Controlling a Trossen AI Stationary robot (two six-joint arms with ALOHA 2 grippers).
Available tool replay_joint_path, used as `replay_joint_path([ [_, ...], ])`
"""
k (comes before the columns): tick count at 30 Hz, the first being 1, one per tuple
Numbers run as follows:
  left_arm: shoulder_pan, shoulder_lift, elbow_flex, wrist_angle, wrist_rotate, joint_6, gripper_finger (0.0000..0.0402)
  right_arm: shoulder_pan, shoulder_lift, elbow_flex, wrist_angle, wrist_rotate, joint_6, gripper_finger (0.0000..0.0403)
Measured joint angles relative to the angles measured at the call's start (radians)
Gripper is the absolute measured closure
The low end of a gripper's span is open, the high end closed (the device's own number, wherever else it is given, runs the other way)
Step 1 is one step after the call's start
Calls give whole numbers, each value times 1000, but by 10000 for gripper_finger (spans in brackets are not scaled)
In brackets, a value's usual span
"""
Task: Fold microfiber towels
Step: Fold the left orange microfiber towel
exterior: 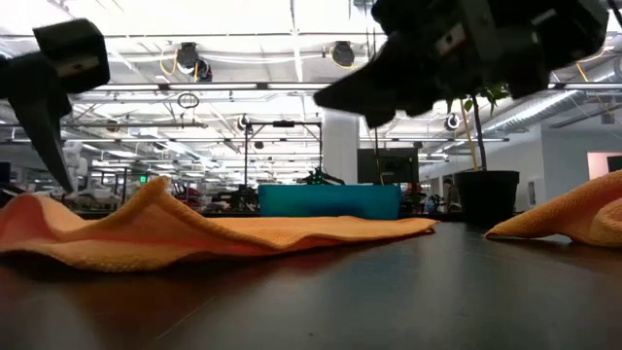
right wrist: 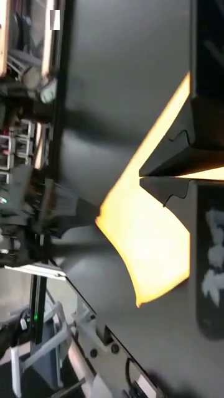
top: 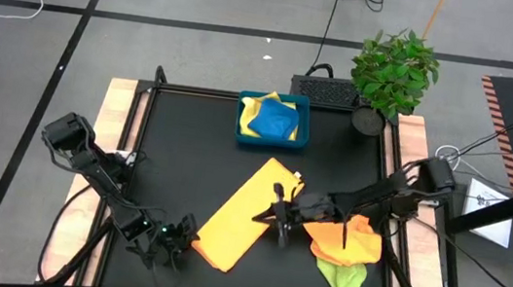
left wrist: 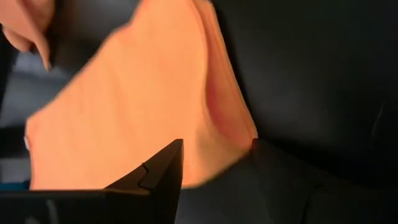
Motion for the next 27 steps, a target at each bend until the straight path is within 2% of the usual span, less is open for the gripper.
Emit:
replay_joint_path([
  [4,0,0,0,56,2,36,211,28,98,48,35,-1,47,372],
  [9,5,0,0,42,4,52,211,79,187,161,12,-2,52,313],
  [13,-4,0,0,-18,4,35,211,127,247,265,-47,-2,49,266],
  [17,-29,0,0,-82,4,1,211,170,300,364,-180,0,48,231],
  [24,-60,-2,12,-118,-3,-77,211,198,411,495,-239,2,48,218],
  [27,-60,-2,12,-120,-3,-122,211,196,456,542,-318,5,49,218],
])
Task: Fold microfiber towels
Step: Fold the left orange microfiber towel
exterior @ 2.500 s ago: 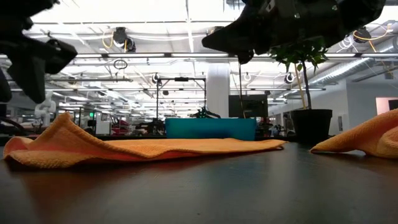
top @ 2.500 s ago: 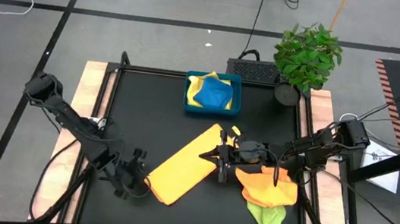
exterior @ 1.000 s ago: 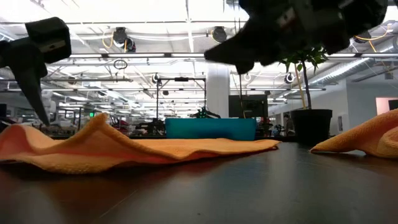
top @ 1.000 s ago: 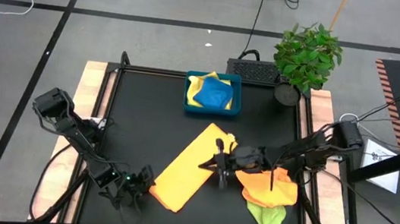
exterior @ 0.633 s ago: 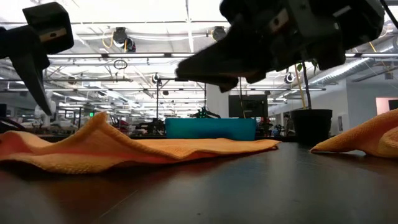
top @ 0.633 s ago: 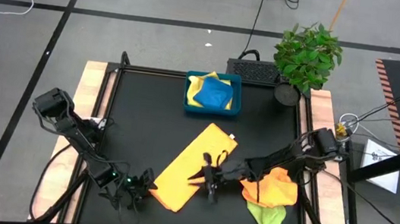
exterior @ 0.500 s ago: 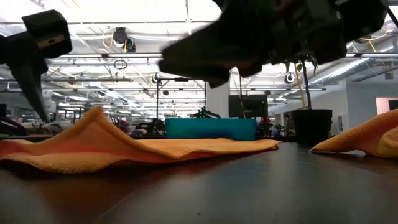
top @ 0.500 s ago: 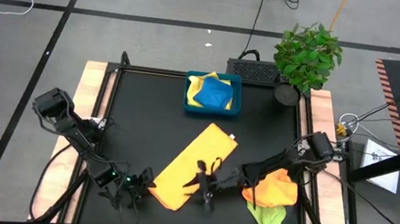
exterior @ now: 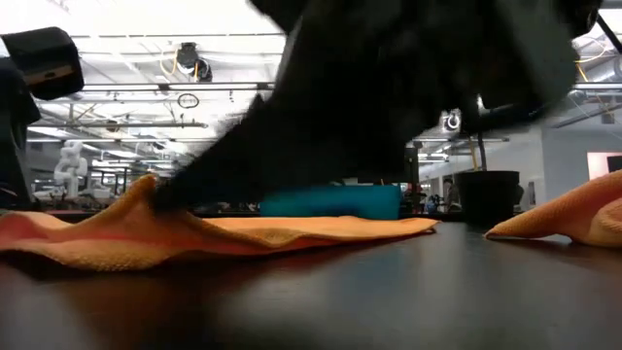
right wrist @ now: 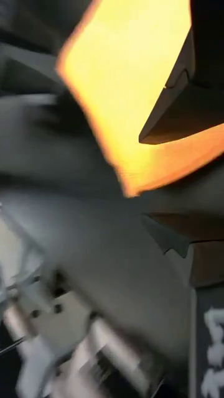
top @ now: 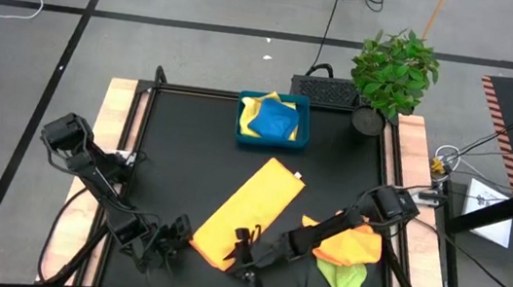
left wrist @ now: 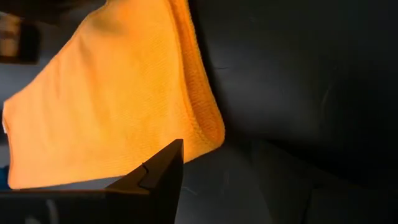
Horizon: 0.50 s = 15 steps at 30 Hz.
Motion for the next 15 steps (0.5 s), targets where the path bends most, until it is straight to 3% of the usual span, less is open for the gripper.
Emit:
replay_joint_path([
  [9,-6,0,0,6,-4,-109,211,0,39,34,-126,94,-4,233],
  [15,-6,0,0,39,-30,-114,211,-1,39,34,-136,128,-48,323],
])
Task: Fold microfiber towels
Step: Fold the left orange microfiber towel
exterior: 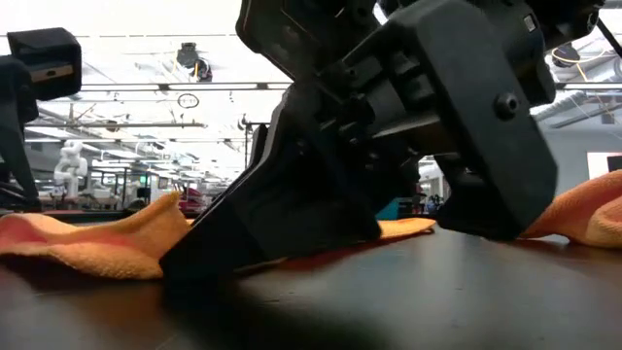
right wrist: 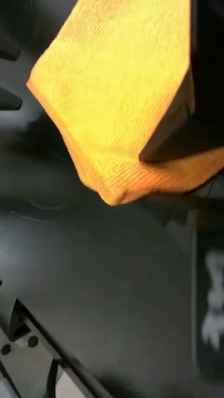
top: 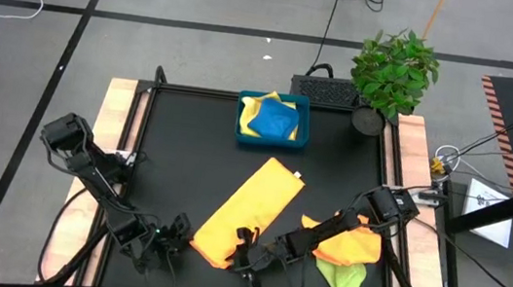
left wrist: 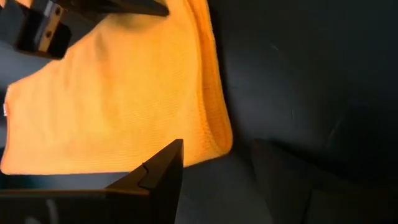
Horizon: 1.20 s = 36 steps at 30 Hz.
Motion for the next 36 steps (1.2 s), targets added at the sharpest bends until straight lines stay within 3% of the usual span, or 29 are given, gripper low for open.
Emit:
replay_joint_path([
  [4,7,0,0,34,-7,2,211,-7,0,-1,15,6,-5,392],
  [18,17,0,0,153,-27,3,211,-37,-60,-5,57,6,112,400],
  [36,67,1,-4,89,3,-165,211,-41,-61,-5,97,3,175,402],
])
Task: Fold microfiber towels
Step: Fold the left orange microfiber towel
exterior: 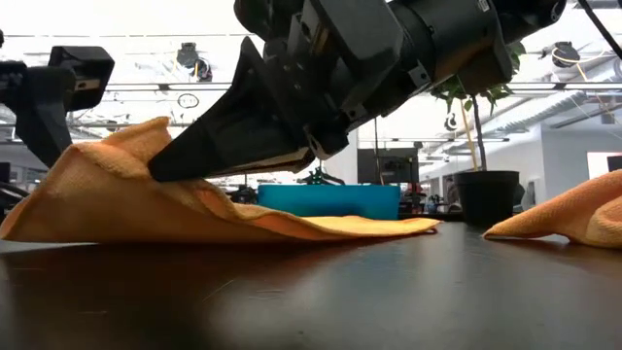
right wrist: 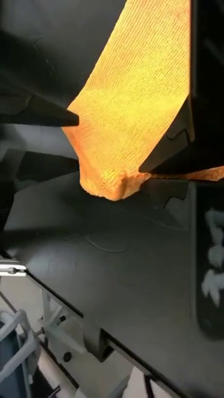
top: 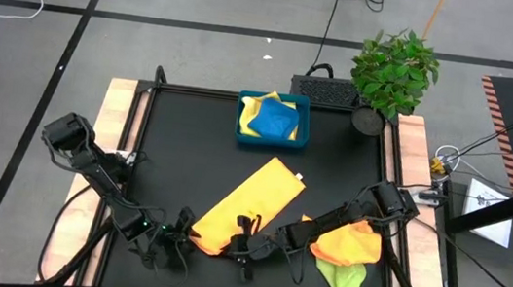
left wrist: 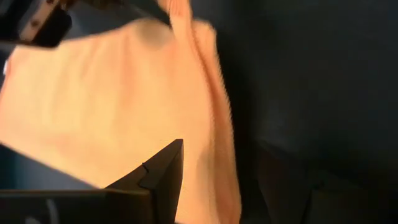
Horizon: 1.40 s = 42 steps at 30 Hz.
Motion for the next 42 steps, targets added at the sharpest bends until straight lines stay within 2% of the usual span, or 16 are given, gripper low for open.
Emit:
replay_joint_path([
  [6,0,0,-1,-118,-33,-106,211,0,0,0,13,-1,27,402],
  [16,0,1,-1,-107,-52,-133,211,0,0,0,12,25,48,403],
  [26,-17,119,2,-45,-89,-195,211,0,-1,1,9,26,49,403],
  [35,-30,86,0,-77,-111,-208,213,0,-2,1,-4,25,56,403],
  [38,-29,86,0,-78,-110,-205,236,0,-2,1,-3,25,56,403],
  [42,-16,86,-2,-77,-106,-200,306,0,-2,1,-12,25,56,402],
])
